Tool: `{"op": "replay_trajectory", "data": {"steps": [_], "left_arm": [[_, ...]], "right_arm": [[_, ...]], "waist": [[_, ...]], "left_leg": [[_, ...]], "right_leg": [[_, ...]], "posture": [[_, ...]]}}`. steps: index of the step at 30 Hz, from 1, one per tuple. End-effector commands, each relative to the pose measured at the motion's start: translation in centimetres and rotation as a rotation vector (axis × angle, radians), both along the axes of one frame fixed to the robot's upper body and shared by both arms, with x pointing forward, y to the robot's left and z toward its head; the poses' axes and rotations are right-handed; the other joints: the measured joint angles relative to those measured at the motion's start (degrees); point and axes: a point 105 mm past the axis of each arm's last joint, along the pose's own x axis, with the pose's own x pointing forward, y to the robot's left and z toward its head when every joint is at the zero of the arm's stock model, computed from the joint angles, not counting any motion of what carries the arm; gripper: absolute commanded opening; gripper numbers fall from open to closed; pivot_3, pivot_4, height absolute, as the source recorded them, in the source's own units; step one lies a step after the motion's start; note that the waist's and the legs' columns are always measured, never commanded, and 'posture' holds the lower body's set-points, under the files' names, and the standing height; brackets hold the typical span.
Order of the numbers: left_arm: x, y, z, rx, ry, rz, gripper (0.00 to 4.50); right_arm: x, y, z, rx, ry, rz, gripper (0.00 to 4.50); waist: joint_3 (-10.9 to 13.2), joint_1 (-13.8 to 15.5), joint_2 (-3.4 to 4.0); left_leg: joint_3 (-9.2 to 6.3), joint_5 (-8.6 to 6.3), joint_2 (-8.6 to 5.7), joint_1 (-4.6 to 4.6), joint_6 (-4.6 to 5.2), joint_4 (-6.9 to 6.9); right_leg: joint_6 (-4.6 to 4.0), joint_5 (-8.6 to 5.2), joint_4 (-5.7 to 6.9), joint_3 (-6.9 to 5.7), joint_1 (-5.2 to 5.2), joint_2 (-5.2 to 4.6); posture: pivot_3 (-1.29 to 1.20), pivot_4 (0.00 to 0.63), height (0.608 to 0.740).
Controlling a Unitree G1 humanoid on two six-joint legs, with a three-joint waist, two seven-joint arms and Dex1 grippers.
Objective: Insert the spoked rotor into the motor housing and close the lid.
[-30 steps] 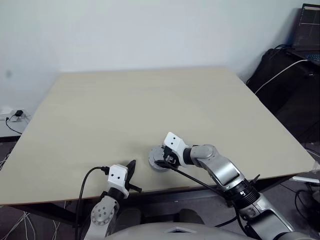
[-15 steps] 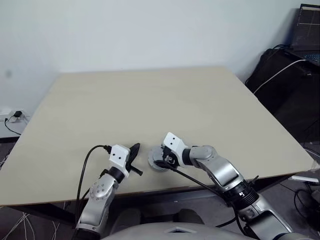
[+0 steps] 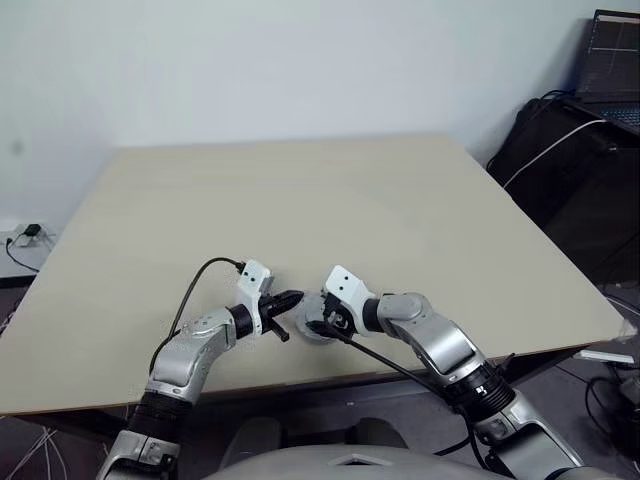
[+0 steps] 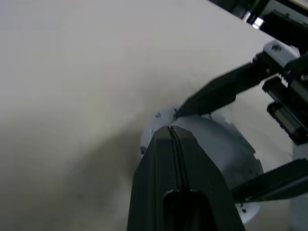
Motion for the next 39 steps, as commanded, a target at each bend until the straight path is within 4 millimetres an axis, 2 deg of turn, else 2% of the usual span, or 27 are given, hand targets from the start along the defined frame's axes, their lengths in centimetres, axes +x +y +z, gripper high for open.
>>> {"op": "replay_trajectory", "data": {"steps": [1,14,21,24,25,30,35,39], "left_arm": [[0.3,-0.7,0.9,-0.022,0.01,-0.067,0.0],[-0.1,-1.1,-1.0,0.09,0.094,-0.123,0.0],[-0.8,-1.6,-1.3,0.096,0.111,-0.15,0.0],[-0.9,-1.6,-1.4,0.1,0.114,-0.155,0.0],[-0.9,-1.6,-1.5,0.11,0.116,-0.158,0.0],[-1.2,-1.7,-1.7,0.116,0.12,-0.168,0.0],[-1.3,-1.8,-1.8,0.117,0.123,-0.174,0.0],[-1.4,-1.9,-1.9,0.118,0.124,-0.178,0.0]], "right_arm": [[-0.1,-1.8,-1.7,-0.082,0.043,-0.065,3.25],[-0.3,-1.8,-1.6,-0.087,0.032,-0.067,3.25],[-0.2,-1.8,-1.3,-0.076,0.021,-0.09,3.25],[-0.2,-2.4,-1.2,-0.087,0.017,-0.11,4.29],[-0.2,-2.6,-1.2,-0.093,0.017,-0.116,4.47],[-0.6,-4.0,-1.0,-0.106,0.024,-0.149,4.47],[-1.4,-4.7,0.0,-0.088,0.023,-0.153,4.47],[-3.3,-5.0,1.4,-0.039,0.052,-0.095,4.47]], "waist": [[0.01,0.06,-0.01],[0.03,0.1,-0.04],[0.02,0.16,-0.03],[0.01,0.18,-0.03],[0.01,0.2,-0.04],[0.01,0.52,-0.04],[0.02,0.74,-0.07],[0.07,0.98,-0.15]], "left_leg": [[-0.01,0.0,0.0,0.0,0.0,0.0],[-0.05,-0.01,0.0,-0.01,-0.01,-0.01],[-0.08,-0.01,0.0,-0.01,-0.01,-0.03],[-0.1,-0.03,-0.01,-0.02,-0.03,-0.04],[-0.1,-0.05,-0.01,-0.02,-0.07,-0.04],[-0.14,-0.06,-0.06,-0.07,-0.04,-0.06],[-0.16,-0.08,-0.1,-0.12,-0.01,-0.06],[-0.18,-0.09,-0.1,-0.17,0.01,-0.06]], "right_leg": [[0.0,0.0,0.0,0.0,0.0,0.0],[-0.01,0.0,-0.02,0.01,-0.01,-0.07],[-0.01,-0.01,-0.02,0.0,-0.01,-0.15],[-0.01,-0.01,-0.05,0.0,-0.01,-0.33],[-0.01,-0.01,-0.06,-0.01,-0.01,-0.4],[0.0,-0.03,-0.11,-0.07,-0.01,-0.48],[0.04,-0.05,-0.15,-0.11,-0.01,-0.54],[0.09,-0.09,-0.17,-0.15,-0.03,-0.55]], "posture": [[0.0,0.0,0.74],[0.0,0.0,0.74],[0.0,0.0,0.74],[0.0,0.0,0.74],[0.0,0.0,0.74],[0.0,0.0,0.74],[0.0,0.0,0.74],[0.0,0.0,0.74]]}}
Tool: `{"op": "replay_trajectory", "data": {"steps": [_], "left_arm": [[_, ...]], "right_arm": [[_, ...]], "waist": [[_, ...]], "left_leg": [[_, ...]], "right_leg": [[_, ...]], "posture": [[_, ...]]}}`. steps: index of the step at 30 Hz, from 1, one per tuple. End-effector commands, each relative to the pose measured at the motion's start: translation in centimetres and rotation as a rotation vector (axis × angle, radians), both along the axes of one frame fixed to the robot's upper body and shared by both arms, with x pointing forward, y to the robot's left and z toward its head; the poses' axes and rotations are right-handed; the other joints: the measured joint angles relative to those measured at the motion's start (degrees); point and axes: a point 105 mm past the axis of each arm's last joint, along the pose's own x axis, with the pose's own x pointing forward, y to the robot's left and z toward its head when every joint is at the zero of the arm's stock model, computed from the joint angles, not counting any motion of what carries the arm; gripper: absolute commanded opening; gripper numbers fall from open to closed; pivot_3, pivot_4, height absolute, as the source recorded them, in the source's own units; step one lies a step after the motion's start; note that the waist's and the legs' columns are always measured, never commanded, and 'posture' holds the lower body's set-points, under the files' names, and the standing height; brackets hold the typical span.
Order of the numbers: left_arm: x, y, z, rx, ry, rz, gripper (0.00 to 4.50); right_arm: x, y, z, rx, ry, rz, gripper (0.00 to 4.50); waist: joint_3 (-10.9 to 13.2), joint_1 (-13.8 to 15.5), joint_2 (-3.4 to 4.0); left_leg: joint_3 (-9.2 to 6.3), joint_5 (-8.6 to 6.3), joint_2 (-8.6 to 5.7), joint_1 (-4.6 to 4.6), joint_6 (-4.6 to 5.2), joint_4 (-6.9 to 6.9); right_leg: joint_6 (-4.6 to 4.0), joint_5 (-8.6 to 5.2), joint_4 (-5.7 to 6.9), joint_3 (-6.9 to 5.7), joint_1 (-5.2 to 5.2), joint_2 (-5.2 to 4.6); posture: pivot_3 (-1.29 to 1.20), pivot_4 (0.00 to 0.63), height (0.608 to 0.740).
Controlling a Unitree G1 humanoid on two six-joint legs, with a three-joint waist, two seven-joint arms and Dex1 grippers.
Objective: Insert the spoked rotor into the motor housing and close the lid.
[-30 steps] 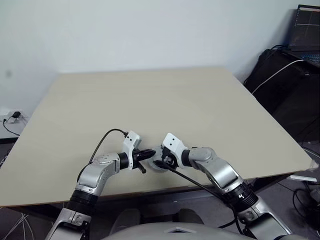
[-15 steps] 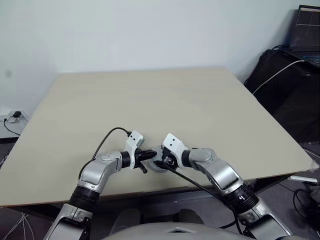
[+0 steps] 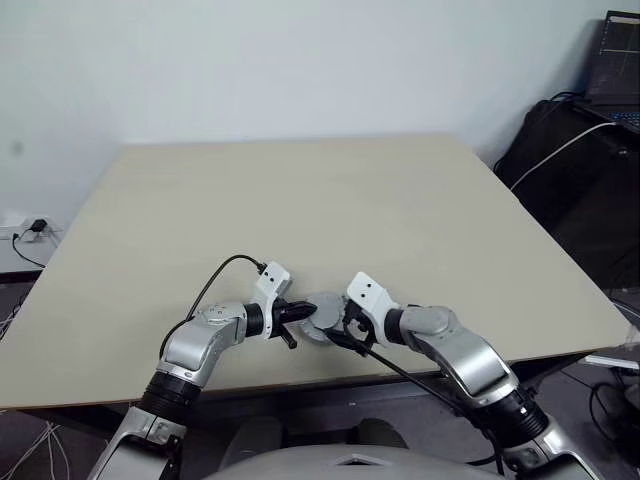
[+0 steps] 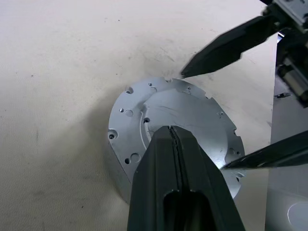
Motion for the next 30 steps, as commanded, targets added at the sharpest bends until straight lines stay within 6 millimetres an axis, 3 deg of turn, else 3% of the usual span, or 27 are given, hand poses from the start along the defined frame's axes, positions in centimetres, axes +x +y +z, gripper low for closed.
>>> {"op": "replay_trajectory", "data": {"steps": [1,4,8,15,22,30], "left_arm": [[-0.8,0.0,-1.2,0.041,0.039,-0.022,0.0],[-0.8,0.1,-1.2,0.04,0.039,-0.024,0.0],[-0.8,0.0,-1.2,0.038,0.04,-0.029,0.0],[-0.8,0.0,-1.1,0.038,0.035,-0.032,0.0],[-0.8,0.2,-1.2,0.042,0.036,-0.025,0.0],[-1.0,0.3,-1.2,0.038,0.037,-0.017,0.0]], "right_arm": [[-1.1,-0.6,1.0,0.035,0.027,0.015,4.47],[-1.2,-0.5,2.7,0.142,0.016,-0.005,4.47],[0.8,-1.2,3.7,0.266,-0.021,-0.215,4.47],[1.9,-0.9,0.5,0.334,0.136,-0.474,4.47],[1.1,0.8,-0.6,0.402,0.298,-0.458,4.47],[1.0,1.0,-1.7,0.474,0.459,-0.524,4.47]], "waist": [[0.06,0.04,-0.1],[0.16,0.03,-0.1],[0.24,0.02,-0.21],[0.24,0.03,-0.14],[0.23,-0.14,0.05],[0.22,-0.46,0.07]], "left_leg": [[-0.01,0.0,0.0,-0.01,0.02,0.0],[-0.02,0.0,0.01,-0.1,0.03,-0.01],[-0.03,0.0,0.04,-0.1,0.03,0.0],[-0.02,-0.02,0.01,-0.16,0.01,-0.09],[-0.02,-0.03,0.02,-0.19,0.0,-0.13],[-0.01,-0.03,0.01,-0.19,0.01,-0.14]], "right_leg": [[0.0,-0.01,-0.01,-0.01,0.0,0.0],[0.0,-0.03,0.0,-0.02,-0.1,0.01],[0.02,-0.03,0.0,-0.02,-0.1,0.05],[-0.24,0.12,-0.01,0.02,-0.19,-0.01],[-0.32,0.13,0.0,0.03,-0.26,-0.01],[-0.3,0.11,0.0,0.03,-0.26,-0.01]], "posture": [[0.0,0.0,0.74],[0.0,0.0,0.74],[0.0,0.0,0.74],[0.0,0.0,0.74],[0.0,0.0,0.74],[0.0,0.0,0.74]]}}
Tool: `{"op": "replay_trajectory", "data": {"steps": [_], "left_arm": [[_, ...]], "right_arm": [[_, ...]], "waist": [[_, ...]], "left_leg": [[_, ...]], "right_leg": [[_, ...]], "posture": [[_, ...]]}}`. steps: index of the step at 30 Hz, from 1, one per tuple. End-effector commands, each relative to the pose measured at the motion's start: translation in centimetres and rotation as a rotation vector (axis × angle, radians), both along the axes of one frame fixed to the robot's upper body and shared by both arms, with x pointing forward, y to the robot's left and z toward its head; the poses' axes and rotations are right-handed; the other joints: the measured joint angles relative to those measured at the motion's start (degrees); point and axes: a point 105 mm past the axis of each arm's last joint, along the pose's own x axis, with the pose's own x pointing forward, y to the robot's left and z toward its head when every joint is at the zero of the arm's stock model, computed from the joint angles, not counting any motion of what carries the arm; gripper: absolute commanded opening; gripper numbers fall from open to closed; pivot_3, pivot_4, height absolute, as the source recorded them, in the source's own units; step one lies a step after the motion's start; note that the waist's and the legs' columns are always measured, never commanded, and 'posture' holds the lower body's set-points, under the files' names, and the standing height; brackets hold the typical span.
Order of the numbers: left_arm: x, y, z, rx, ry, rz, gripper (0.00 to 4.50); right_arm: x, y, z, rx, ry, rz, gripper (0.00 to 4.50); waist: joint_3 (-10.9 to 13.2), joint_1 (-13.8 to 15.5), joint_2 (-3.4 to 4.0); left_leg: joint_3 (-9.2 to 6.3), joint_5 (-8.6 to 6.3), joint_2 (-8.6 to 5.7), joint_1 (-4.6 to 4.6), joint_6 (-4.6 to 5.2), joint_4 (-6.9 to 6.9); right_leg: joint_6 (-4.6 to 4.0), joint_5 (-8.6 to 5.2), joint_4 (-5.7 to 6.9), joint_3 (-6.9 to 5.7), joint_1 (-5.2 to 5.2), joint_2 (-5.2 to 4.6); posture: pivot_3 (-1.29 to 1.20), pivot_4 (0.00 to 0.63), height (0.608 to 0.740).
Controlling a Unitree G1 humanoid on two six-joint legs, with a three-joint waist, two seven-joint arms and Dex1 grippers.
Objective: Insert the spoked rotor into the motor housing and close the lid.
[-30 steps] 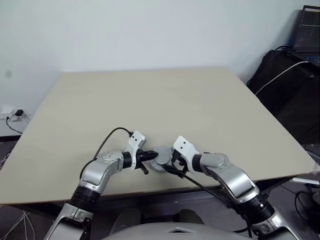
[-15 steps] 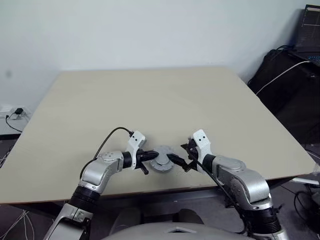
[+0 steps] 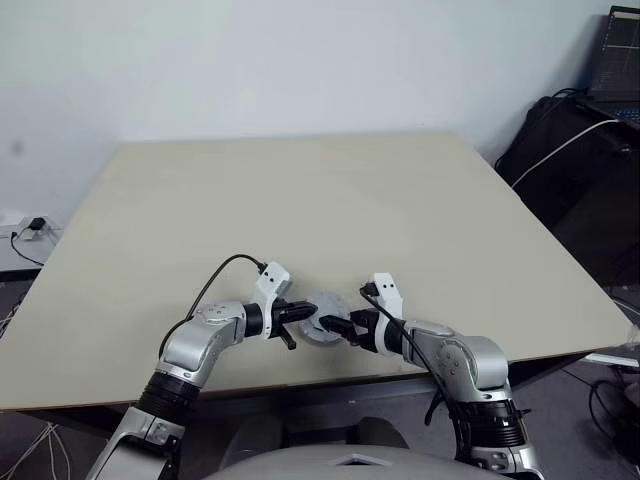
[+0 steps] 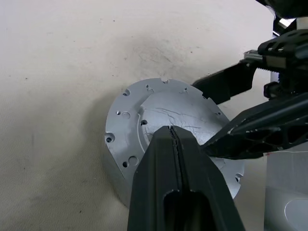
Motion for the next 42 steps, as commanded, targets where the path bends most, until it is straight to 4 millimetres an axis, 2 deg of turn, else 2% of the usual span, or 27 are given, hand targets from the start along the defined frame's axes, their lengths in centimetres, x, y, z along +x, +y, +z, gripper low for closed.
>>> {"op": "replay_trajectory", "data": {"steps": [1,6,13,20,28,31,36,41,42], "left_arm": [[-0.9,0.1,-1.4,0.043,0.048,-0.003,0.0],[-1.1,0.1,-1.5,0.043,0.051,0.0,0.0],[-1.1,0.2,-1.5,0.044,0.052,0.003,0.0],[-1.1,0.3,-1.5,0.047,0.052,0.009,0.0],[-1.1,0.4,-1.6,0.049,0.054,0.014,0.0],[-1.2,0.5,-1.6,0.05,0.054,0.014,0.0],[-1.2,0.5,-1.6,0.051,0.054,0.017,0.0],[-1.3,0.5,-1.7,0.049,0.056,0.021,0.0],[-1.3,0.5,-1.7,0.047,0.057,0.021,0.0]], "right_arm": [[0.3,-0.1,-0.2,0.058,0.065,-0.047,4.47],[0.2,0.6,0.0,0.237,0.181,-0.104,4.47],[0.1,1.6,1.5,0.461,0.242,-0.111,4.47],[-0.8,2.5,1.8,0.497,0.283,-0.061,4.47],[-0.8,3.1,0.9,0.499,0.327,-0.101,4.47],[-1.3,3.4,0.8,0.513,0.348,-0.086,3.86],[-1.5,3.6,1.0,0.531,0.358,-0.067,2.29],[-1.8,3.6,1.1,0.53,0.366,-0.056,1.32],[-1.8,3.6,1.1,0.529,0.367,-0.055,1.29]], "waist": [[-0.01,-0.15,0.02],[-0.06,-0.43,0.03],[-0.05,-0.56,0.18],[-0.03,-1.25,0.27],[-0.03,-2.41,0.28],[-0.04,-2.43,0.29],[-0.08,-2.9,0.26],[-0.21,-3.19,0.41],[-0.24,-3.2,0.46]], "left_leg": [[0.0,0.0,0.0,0.0,0.0,0.0],[-0.01,-0.09,0.01,0.01,-0.17,0.0],[0.01,-0.14,0.0,0.0,-0.26,-0.09],[0.04,0.0,0.02,0.0,-0.02,-0.15],[0.08,-0.01,0.03,-0.01,-0.03,-0.22],[0.08,0.0,0.03,0.0,-0.04,-0.24],[0.13,0.01,0.05,0.0,-0.05,-0.33],[0.1,0.03,0.12,0.07,-0.1,-0.4],[0.1,0.03,0.12,0.09,-0.1,-0.4]], "right_leg": [[0.01,-0.01,0.0,0.0,0.0,0.0],[0.05,-0.02,0.02,0.01,0.01,0.01],[-0.02,0.01,0.02,0.02,-0.06,0.02],[-0.04,-0.01,0.04,0.05,-0.13,0.06],[-0.01,-0.02,0.05,0.13,-0.2,0.12],[-0.01,-0.02,0.05,0.14,-0.22,0.13],[-0.02,-0.02,0.05,0.21,-0.29,0.15],[0.04,-0.1,0.09,0.23,-0.3,0.24],[0.07,-0.11,0.09,0.24,-0.29,0.26]], "posture": [[0.0,0.0,0.74],[0.0,0.0,0.74],[0.0,0.0,0.74],[0.0,0.0,0.74],[0.0,0.0,0.74],[0.0,0.0,0.74],[0.0,0.0,0.74],[0.0,0.0,0.74],[0.0,0.0,0.74]]}}
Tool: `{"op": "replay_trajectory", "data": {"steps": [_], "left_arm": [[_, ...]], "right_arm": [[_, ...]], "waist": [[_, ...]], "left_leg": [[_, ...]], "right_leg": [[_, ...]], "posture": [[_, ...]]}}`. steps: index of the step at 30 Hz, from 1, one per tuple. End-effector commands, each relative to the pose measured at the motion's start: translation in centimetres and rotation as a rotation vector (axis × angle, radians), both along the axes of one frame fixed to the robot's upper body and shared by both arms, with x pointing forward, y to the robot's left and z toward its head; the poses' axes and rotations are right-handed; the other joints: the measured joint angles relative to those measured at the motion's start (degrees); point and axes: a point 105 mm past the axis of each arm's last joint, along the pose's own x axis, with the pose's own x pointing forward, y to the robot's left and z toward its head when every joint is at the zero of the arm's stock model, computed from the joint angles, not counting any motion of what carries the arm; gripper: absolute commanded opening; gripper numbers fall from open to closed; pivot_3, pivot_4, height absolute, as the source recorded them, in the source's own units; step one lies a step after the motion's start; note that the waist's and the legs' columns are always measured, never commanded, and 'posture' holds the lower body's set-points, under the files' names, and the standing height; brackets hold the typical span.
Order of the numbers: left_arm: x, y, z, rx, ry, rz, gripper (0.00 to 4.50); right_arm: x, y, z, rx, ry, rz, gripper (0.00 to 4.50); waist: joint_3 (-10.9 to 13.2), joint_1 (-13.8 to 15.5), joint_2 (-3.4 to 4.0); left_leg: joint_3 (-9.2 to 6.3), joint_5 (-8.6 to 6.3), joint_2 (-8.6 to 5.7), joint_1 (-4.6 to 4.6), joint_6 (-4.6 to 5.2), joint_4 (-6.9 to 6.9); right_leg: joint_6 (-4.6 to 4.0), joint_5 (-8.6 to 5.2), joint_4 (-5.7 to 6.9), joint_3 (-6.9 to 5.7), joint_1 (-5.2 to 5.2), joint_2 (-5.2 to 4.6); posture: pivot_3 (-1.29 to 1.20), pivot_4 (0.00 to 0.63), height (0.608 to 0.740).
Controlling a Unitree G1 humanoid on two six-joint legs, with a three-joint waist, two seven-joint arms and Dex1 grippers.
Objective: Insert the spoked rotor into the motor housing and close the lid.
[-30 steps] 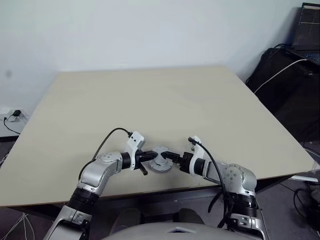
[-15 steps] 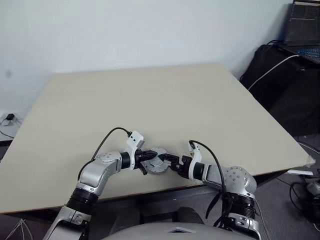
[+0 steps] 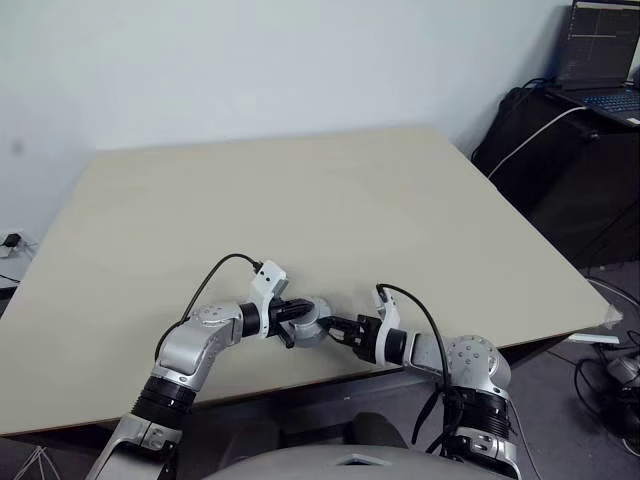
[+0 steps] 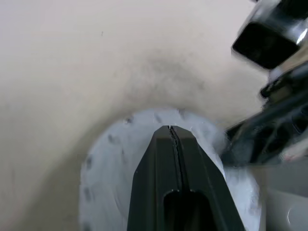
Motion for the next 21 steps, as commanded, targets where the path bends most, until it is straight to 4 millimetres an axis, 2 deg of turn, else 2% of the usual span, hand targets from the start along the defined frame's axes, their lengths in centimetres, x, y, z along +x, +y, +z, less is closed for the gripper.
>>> {"op": "replay_trajectory", "data": {"steps": [1,12,16,21], "left_arm": [[-1.4,-0.1,-2.3,0.047,0.093,-0.012,0.0],[-1.6,-0.1,-2.0,0.006,0.085,0.03,0.0],[-1.1,-0.1,-0.1,-0.075,0.01,0.092,0.0],[0.8,1.5,3.1,-0.183,-0.138,0.313,0.0]], "right_arm": [[0.0,1.9,1.1,0.053,-0.03,0.046,1.29],[-0.3,1.9,0.9,0.035,-0.021,0.046,1.29],[-0.4,1.9,0.9,0.041,-0.018,0.037,1.29],[-0.4,1.5,0.7,0.042,-0.014,0.015,1.25]], "waist": [[-0.03,-0.03,0.05],[-0.07,-0.08,0.09],[-0.08,-0.12,0.07],[0.01,0.04,-0.06]], "left_leg": [[0.0,0.0,0.0,0.01,0.0,0.0],[0.01,0.0,0.0,0.0,0.0,-0.04],[0.02,0.0,0.0,0.01,-0.01,-0.18],[0.03,0.03,0.0,-0.07,-0.06,-0.43]], "right_leg": [[0.08,-0.04,0.0,0.01,0.0,0.0],[0.03,0.0,0.0,0.06,-0.03,0.01],[0.0,0.05,-0.02,0.09,-0.09,-0.02],[-0.04,0.11,-0.03,0.12,-0.21,-0.06]], "posture": [[0.0,0.0,0.74],[0.0,0.0,0.74],[0.0,0.0,0.74],[0.0,0.0,0.74]]}}
